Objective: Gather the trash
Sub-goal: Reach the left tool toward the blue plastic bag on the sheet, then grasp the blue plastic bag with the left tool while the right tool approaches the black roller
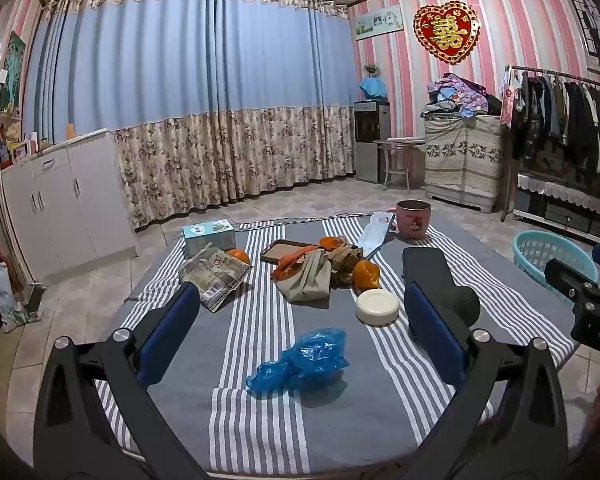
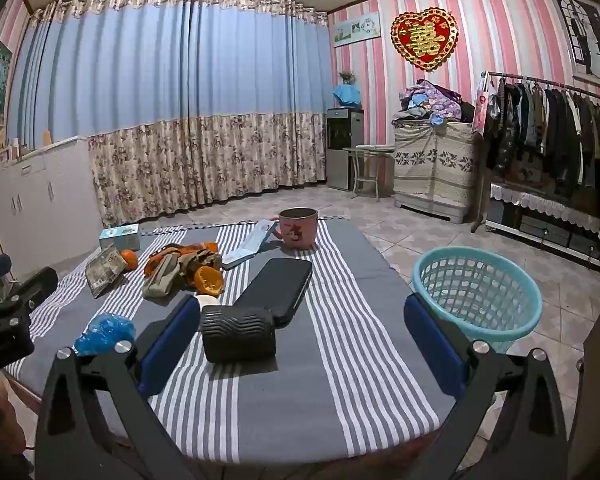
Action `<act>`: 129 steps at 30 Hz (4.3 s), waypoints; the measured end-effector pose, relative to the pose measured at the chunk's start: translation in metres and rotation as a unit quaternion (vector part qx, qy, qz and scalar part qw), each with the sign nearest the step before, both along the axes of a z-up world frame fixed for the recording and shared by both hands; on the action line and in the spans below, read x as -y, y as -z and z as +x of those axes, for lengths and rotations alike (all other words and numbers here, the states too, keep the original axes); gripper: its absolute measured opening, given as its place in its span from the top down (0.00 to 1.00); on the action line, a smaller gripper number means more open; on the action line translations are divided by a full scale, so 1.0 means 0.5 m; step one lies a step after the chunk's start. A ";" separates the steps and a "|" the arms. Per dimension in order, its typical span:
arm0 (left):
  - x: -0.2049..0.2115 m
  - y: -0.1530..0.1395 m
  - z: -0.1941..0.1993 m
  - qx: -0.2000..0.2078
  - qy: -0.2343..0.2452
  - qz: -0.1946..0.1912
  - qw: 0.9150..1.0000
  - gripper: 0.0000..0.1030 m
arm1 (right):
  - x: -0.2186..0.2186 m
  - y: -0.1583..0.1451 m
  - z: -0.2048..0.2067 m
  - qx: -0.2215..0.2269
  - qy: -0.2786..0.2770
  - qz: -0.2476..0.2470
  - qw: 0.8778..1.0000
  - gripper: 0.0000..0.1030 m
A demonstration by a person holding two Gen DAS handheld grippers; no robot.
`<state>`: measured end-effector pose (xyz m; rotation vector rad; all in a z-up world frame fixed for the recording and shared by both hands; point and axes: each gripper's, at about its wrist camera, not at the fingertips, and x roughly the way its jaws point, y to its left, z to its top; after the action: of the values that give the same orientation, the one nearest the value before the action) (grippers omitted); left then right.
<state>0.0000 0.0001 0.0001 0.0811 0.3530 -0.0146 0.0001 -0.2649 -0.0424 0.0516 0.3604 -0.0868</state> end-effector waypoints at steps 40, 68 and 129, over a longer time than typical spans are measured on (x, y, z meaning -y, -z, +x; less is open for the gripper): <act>-0.011 0.006 0.013 0.008 -0.004 -0.006 1.000 0.04 | 0.017 -0.004 -0.003 0.000 0.007 0.006 1.000 0.04; -0.037 0.022 0.019 0.016 -0.016 -0.028 0.999 0.04 | 0.024 -0.003 -0.007 -0.002 0.006 0.000 1.000 0.04; -0.108 0.102 0.177 -0.094 0.035 0.003 0.995 0.75 | -0.046 0.080 0.095 -0.080 -0.029 -0.008 0.996 0.04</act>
<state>0.0883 0.0539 -0.0507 0.0981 0.5394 -0.0903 0.0476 -0.2419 -0.0824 0.0186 0.5202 -0.0365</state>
